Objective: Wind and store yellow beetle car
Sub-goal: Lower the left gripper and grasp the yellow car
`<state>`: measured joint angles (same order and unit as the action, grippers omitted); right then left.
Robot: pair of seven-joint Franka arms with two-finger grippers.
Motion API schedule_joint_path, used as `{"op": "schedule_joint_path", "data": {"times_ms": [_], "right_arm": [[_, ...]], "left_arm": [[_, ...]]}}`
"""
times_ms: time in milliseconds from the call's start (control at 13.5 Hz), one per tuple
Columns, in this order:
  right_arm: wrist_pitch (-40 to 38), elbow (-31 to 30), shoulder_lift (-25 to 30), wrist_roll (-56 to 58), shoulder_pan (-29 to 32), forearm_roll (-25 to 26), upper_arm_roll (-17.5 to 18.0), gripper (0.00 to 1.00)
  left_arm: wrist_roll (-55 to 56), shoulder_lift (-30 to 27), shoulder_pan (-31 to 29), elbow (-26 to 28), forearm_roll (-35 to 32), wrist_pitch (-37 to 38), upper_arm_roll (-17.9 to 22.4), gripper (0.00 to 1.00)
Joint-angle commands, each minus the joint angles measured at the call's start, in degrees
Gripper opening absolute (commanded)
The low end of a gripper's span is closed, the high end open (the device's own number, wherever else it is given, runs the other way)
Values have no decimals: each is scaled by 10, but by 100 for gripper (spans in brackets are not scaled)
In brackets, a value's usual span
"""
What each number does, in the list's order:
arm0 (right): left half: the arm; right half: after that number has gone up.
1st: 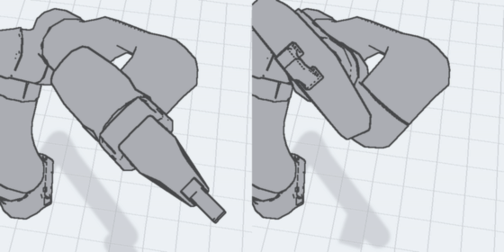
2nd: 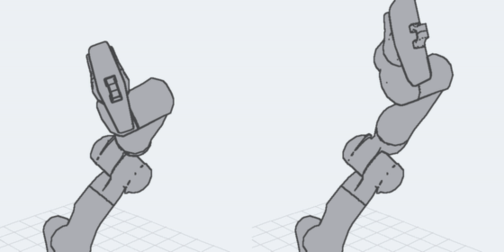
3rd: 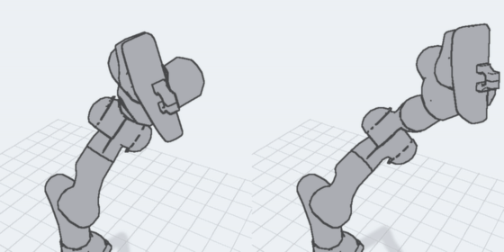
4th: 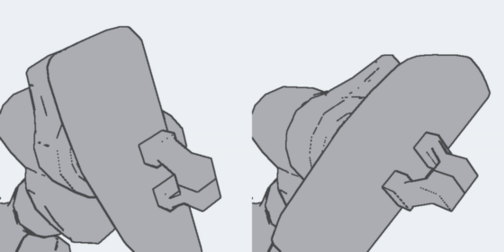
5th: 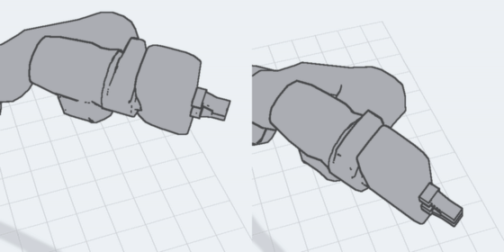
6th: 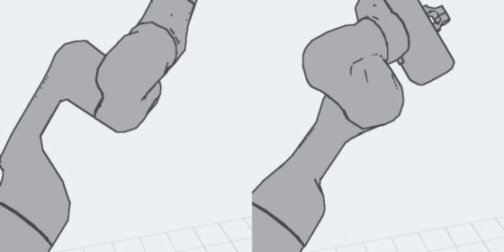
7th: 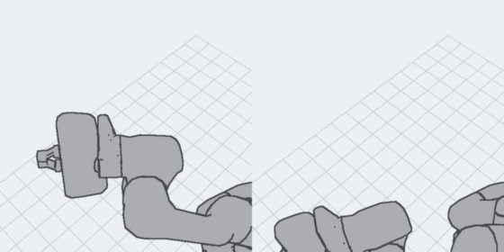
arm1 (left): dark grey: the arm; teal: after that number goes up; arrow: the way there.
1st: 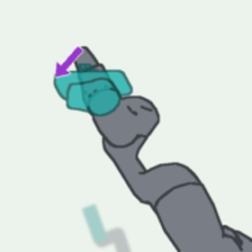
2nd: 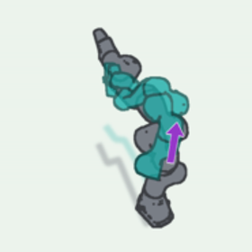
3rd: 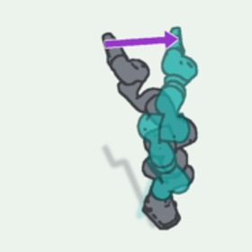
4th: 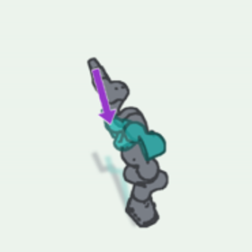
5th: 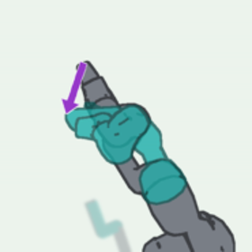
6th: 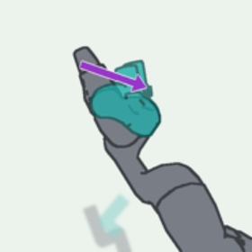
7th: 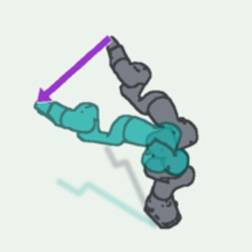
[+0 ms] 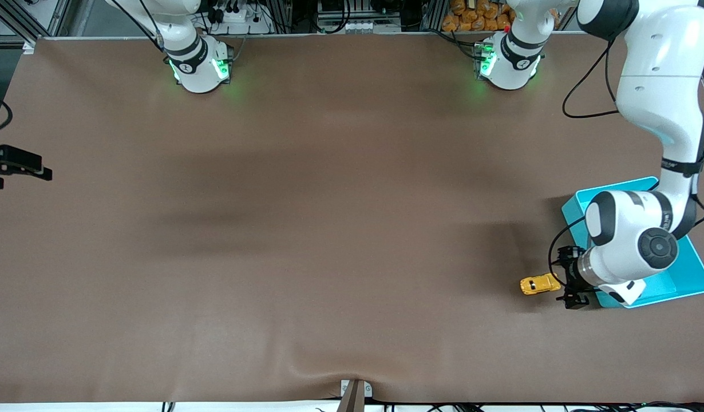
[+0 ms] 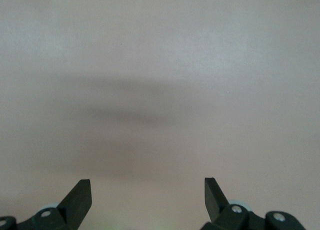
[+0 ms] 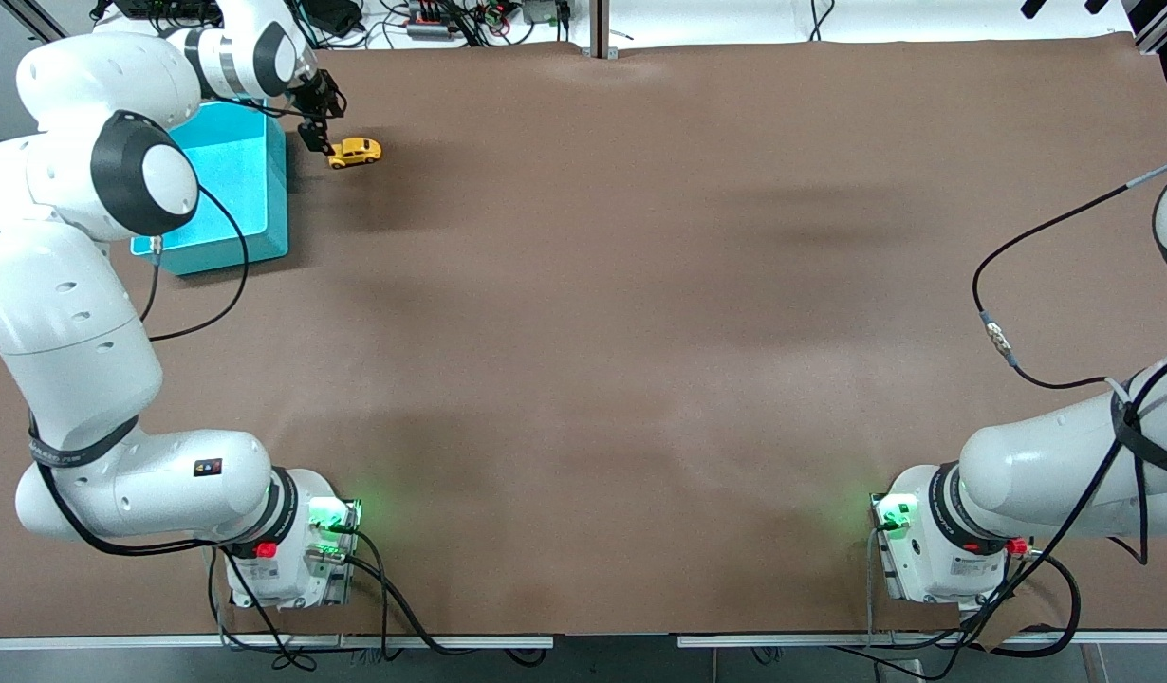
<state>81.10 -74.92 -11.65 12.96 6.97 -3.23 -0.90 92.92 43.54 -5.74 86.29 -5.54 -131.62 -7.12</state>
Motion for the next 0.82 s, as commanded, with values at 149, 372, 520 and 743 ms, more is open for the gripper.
{"op": "schedule_joint_path", "data": {"times_ms": [149,372,520,743], "right_arm": [[128,-177,121,-51,-5,11,-2,100],[141,-190,133,-70,-5,11,-1,100],[144,-176,131,-69,-5,11,-1,100],[147,-168,124,-71,-12,10,0,100]], "left_arm": [[30,14,3,11,6,-21,2,100],[29,25,10,11,-2,-34,3,78],[29,29,10,10,-3,-35,2,0],[17,21,20,10,-4,-35,2,0]]}}
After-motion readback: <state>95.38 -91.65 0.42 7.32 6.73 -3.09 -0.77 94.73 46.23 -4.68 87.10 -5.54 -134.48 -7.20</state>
